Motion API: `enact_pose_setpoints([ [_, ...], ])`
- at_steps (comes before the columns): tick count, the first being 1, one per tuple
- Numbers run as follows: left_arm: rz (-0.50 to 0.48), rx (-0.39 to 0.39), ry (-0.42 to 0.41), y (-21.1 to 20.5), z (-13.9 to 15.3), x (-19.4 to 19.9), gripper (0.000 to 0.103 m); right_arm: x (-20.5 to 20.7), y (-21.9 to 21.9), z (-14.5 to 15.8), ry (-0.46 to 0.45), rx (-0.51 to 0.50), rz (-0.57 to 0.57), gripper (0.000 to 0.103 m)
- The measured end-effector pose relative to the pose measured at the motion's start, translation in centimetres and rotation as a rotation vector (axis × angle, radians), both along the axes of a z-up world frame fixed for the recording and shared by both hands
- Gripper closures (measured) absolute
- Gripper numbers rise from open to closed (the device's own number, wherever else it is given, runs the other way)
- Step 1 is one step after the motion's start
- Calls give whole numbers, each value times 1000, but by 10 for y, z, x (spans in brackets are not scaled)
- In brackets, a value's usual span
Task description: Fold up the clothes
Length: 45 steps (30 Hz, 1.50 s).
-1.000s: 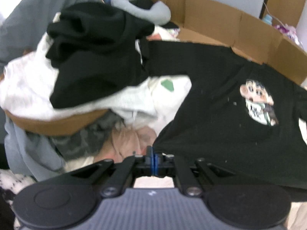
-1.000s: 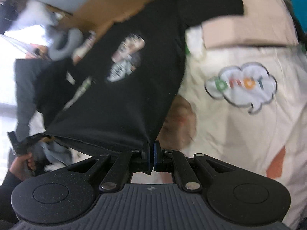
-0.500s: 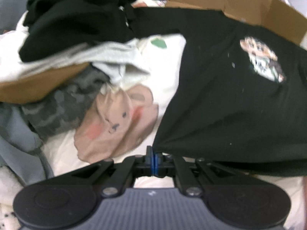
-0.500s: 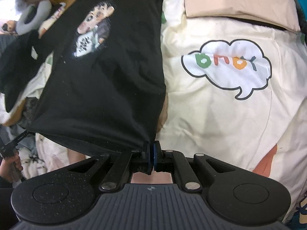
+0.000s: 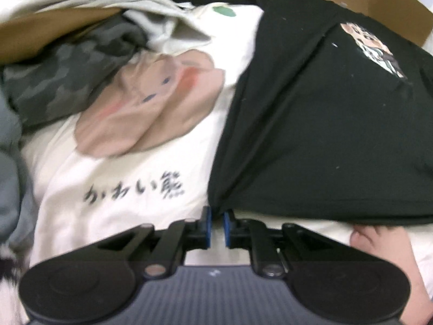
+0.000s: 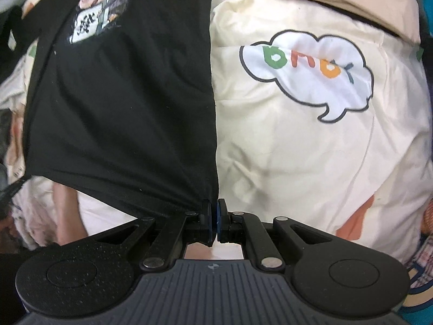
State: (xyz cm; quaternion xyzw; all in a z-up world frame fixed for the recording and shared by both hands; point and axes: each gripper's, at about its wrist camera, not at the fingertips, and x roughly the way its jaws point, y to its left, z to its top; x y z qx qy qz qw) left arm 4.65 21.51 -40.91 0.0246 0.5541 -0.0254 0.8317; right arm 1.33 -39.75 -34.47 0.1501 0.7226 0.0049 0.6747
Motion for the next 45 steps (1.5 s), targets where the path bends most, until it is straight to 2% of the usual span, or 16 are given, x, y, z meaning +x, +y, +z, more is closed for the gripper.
enact_pose_setpoints([
  [3, 76, -54, -47, 17, 8, -10, 92, 3, 4, 1, 7, -27, 21, 102],
  [6, 130, -67, -100, 28, 17, -14, 91, 6, 8, 2, 12, -49, 47, 102],
  [14, 179, -69, -174, 41, 29, -8, 91, 10, 14, 5, 15, -89, 83, 102],
  [20, 195, -187, -156, 32, 11, -3, 77, 10, 17, 1, 21, -95, 90, 102],
  [26, 257, -198, -130, 25, -5, -8, 76, 10, 19, 0, 20, -104, 110, 102],
  [30, 254, -187, -133, 24, -13, -9, 78, 10, 18, -3, 17, -103, 112, 102],
  [33, 240, -188, -133, 23, -13, -9, 90, 10, 17, -5, 15, -95, 106, 102],
  [36, 216, -178, -124, 21, -11, -6, 98, 9, 17, -5, 8, -82, 95, 102],
  [38, 198, -166, -117, 19, -9, -5, 99, 9, 16, -2, -7, -70, 82, 102],
  [41, 184, -168, -111, 20, 5, -3, 100, 7, 15, 6, -30, -49, 59, 102],
  [45, 163, -178, -109, 27, 38, 0, 100, 2, 10, 24, -66, -4, 26, 102],
])
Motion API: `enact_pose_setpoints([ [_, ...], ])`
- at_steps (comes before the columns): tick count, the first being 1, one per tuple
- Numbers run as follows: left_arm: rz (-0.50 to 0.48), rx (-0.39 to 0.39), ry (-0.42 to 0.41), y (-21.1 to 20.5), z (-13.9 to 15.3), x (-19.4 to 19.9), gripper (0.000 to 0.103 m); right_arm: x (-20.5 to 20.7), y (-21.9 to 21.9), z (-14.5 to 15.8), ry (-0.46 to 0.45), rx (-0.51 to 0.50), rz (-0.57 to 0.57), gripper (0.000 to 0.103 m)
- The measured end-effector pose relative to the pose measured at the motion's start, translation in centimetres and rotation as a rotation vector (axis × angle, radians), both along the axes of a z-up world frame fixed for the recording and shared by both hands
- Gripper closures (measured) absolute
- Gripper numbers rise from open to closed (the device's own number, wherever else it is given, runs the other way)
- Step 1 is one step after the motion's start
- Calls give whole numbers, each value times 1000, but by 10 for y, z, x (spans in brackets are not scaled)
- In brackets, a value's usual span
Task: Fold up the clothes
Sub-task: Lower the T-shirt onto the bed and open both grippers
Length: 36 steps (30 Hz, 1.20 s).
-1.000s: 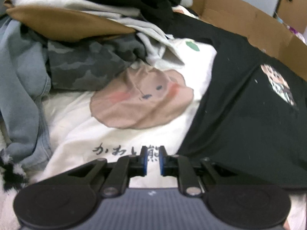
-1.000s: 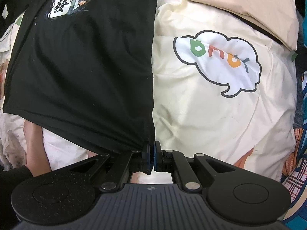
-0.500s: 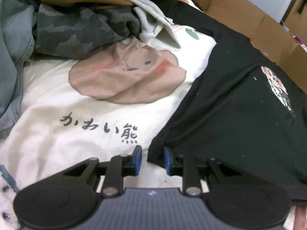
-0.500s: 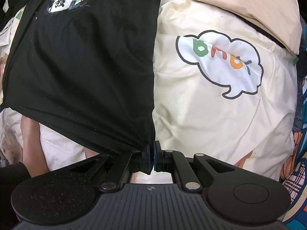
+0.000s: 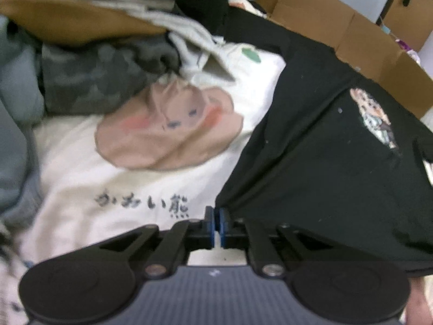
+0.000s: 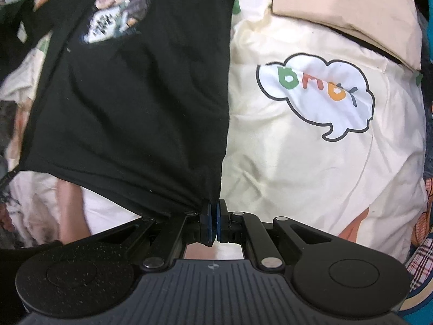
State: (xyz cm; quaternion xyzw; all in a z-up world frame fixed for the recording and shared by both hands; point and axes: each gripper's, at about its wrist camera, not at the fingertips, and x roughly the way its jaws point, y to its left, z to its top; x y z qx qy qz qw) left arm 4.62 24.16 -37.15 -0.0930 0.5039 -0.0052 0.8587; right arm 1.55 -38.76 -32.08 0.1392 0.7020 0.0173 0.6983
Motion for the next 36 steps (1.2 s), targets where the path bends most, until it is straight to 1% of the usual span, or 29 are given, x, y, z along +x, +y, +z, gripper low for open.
enact_pose_setpoints([
  [6, -22, -1, -29, 9, 65, 9, 100, -8, -10, 35, -71, 98, -57, 102],
  [9, -27, -8, -55, 14, 96, 16, 100, -13, -13, 50, -97, 120, -68, 102],
  [13, -38, -8, -66, 16, 119, 24, 100, -23, -20, 65, -121, 137, -90, 102],
  [16, -34, -36, -62, 19, 129, 29, 100, -35, -29, 75, -143, 158, -131, 102],
  [20, -27, -99, -43, 22, 132, 33, 100, -47, -38, 82, -172, 166, -175, 102],
  [23, -34, -90, -9, 20, 122, 36, 100, -52, -42, 78, -174, 162, -193, 102],
  [29, -14, -62, 81, 22, 87, 36, 100, -50, -41, 40, -114, 153, -194, 102],
  [36, 2, -32, 161, 24, 51, 32, 100, -49, -39, -4, -44, 143, -196, 102],
])
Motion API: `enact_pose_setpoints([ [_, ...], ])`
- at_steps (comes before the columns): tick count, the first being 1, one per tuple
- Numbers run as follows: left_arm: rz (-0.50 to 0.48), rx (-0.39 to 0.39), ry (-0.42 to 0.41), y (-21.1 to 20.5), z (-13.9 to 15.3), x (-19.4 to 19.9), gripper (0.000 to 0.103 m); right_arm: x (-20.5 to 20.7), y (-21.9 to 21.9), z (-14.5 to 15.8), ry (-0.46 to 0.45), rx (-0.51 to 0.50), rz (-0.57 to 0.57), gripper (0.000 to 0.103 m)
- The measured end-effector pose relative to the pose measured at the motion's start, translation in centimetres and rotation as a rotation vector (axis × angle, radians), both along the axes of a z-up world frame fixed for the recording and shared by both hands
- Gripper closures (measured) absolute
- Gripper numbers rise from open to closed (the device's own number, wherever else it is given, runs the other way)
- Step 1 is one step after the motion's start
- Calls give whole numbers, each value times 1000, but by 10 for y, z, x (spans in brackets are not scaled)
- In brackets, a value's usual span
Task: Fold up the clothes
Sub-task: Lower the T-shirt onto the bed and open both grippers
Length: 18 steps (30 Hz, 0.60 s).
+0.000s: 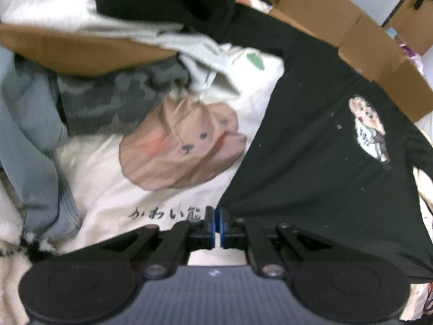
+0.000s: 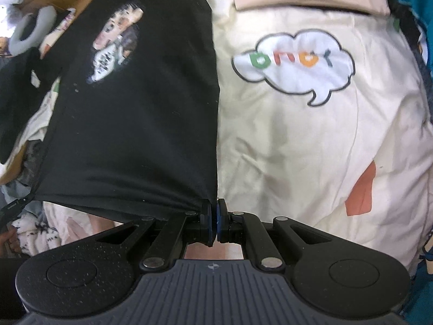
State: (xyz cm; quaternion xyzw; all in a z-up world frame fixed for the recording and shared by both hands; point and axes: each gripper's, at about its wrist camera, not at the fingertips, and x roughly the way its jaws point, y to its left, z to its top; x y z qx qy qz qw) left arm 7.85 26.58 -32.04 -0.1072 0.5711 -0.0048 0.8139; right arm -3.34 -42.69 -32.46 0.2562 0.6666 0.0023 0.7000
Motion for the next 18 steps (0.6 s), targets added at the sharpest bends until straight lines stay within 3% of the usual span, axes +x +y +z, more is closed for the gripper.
enact_pose_setpoints([
  [18, -26, 139, 162, -16, -68, 16, 100, -9, 3, -97, 119, 63, 16, 102],
])
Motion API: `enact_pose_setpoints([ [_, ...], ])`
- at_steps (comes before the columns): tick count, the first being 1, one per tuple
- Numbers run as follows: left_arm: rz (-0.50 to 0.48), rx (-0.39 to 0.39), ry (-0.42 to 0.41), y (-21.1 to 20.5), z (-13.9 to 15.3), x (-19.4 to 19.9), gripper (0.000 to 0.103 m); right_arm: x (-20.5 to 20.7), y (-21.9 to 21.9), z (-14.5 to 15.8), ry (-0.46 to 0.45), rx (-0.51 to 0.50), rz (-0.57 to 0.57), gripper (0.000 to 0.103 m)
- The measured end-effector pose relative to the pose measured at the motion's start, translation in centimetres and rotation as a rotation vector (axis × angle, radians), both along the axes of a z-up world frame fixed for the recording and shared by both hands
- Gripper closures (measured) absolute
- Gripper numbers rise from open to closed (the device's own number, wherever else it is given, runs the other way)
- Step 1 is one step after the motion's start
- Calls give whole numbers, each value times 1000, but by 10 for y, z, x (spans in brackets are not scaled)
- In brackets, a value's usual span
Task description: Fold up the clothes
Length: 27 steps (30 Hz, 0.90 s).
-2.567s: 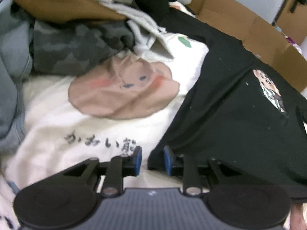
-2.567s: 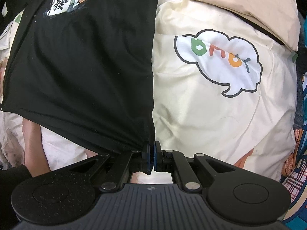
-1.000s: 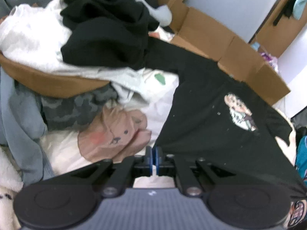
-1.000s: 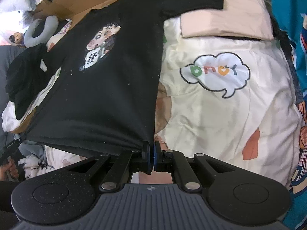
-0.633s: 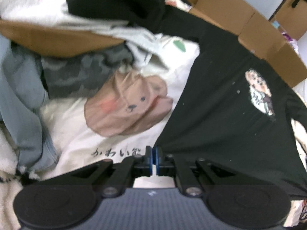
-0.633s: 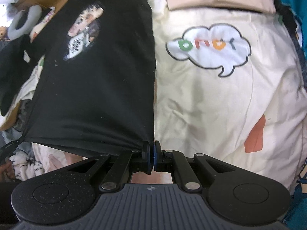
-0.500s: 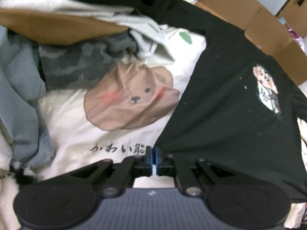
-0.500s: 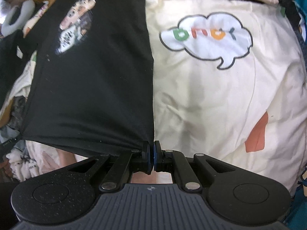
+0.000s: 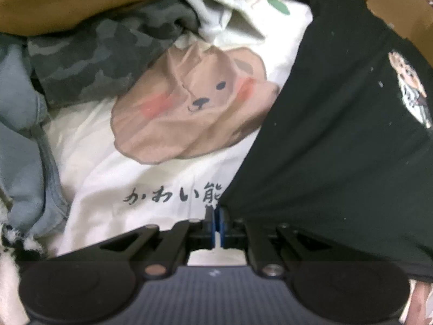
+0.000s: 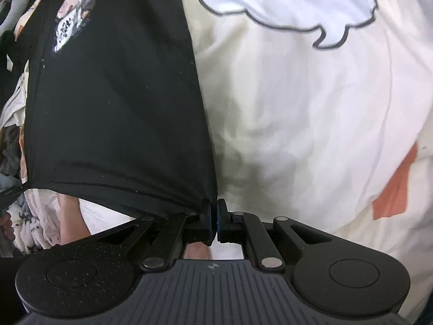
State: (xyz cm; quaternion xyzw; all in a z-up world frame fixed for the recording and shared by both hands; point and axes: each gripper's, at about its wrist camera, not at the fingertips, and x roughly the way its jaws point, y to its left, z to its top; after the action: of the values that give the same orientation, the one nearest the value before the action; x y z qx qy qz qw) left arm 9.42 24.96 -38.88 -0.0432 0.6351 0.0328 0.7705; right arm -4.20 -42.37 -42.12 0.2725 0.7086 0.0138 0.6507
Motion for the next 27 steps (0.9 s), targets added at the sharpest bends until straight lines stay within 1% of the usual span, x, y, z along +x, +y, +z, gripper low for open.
enact_pose_setpoints([
  [4, -13, 23, 36, -4, -11, 3, 99, 1, 8, -12, 8, -14, 38, 100],
  [5, -13, 22, 49, -4, -14, 3, 99, 2, 12, -15, 12, -23, 56, 96],
  [8, -5, 38, 81, -5, -17, 4, 94, 2, 18, -16, 17, -40, 86, 93],
  [10, 7, 42, 93, -5, -15, 4, 87, -1, 18, -14, 14, -45, 86, 92],
  [12, 14, 51, 100, -5, -7, 3, 87, -3, 15, -10, 6, -36, 60, 84],
  [13, 14, 54, 97, -5, -1, 2, 85, -4, 13, -5, -4, -36, 51, 77],
  [14, 15, 56, 94, -5, 6, 1, 83, -5, 11, -1, -14, -36, 42, 72],
  [16, 21, 54, 84, -3, 21, 1, 69, -7, 6, 8, -34, -37, 24, 68],
  [18, 26, 57, 67, -3, 36, 1, 61, -4, 1, 24, -71, -39, 4, 67],
  [19, 28, 60, 59, -5, 44, 1, 59, -3, -2, 32, -89, -40, -6, 67],
  [23, 41, 53, 37, -15, 71, 10, 56, 1, -13, 63, -163, -44, -45, 62],
  [25, 39, 52, 22, -23, 87, 13, 53, 4, -18, 79, -200, -47, -64, 59],
  [27, 34, 50, 2, -33, 101, 17, 49, 6, -23, 95, -236, -49, -84, 59],
])
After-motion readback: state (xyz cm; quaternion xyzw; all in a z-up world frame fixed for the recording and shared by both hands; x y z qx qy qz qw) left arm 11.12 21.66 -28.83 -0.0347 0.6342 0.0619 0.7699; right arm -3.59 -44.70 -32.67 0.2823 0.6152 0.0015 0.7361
